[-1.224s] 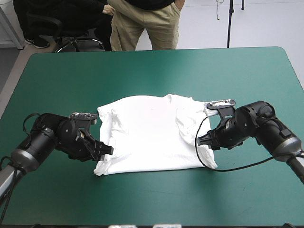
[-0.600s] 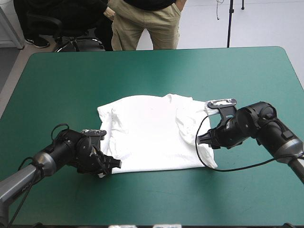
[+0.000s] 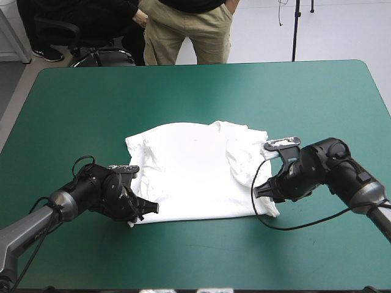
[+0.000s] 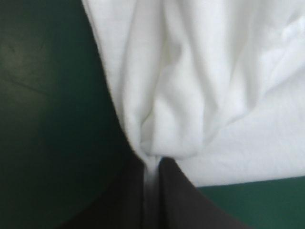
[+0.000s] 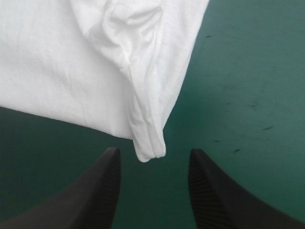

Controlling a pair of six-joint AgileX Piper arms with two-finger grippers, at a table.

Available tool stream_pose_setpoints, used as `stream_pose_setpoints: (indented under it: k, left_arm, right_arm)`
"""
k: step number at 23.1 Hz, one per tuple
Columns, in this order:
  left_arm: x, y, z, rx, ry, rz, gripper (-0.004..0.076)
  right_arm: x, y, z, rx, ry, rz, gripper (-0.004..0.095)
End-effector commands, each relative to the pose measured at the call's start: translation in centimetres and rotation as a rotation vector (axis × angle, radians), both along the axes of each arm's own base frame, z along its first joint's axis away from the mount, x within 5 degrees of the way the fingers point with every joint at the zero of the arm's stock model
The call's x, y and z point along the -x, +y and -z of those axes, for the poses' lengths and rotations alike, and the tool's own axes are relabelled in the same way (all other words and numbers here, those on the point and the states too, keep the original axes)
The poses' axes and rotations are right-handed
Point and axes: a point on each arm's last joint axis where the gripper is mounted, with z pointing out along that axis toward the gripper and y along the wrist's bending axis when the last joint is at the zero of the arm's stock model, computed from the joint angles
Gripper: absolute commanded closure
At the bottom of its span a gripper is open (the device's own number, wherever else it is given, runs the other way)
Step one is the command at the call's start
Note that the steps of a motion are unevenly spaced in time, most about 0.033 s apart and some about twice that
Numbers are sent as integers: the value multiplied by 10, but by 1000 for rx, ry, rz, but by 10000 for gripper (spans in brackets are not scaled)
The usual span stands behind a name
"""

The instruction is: Fold the cloth

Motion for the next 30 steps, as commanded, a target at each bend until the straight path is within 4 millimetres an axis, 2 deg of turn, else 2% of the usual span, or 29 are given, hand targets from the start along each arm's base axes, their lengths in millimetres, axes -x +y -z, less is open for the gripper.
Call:
stream_pose_setpoints:
  k: [1,6,9,13,16,18,20,21,25,30]
  left_arm:
    - [-4,-3,-2,17,-42,4,741]
    - [-3,-3,-2,13,-39,28,741]
    - [-3,-3,-2,10,-38,33,741]
    - [-3,-2,-2,8,-39,36,741]
    - [-3,-2,-2,8,-39,36,741]
    - [-3,-3,-2,10,-44,36,741]
    - [-3,-3,-2,13,-44,23,741]
    - [-3,-3,-3,14,-45,23,741]
    - [-3,-2,-4,6,-40,33,741]
    - [-15,-3,-24,-36,-80,69,741]
  right_arm:
    - [2,7,5,5,-45,-48,484]
    - [1,10,35,3,-31,-14,484]
    - [-4,13,44,-3,-41,0,484]
    - [-12,18,72,41,57,2,484]
    - [-13,20,79,45,98,0,489]
    - [-11,22,83,33,145,-9,580]
    - [-9,21,82,37,153,-10,843]
    - [-9,20,80,47,148,-6,914]
    - [-9,18,66,46,105,7,926]
    - [-14,13,24,40,-43,21,925]
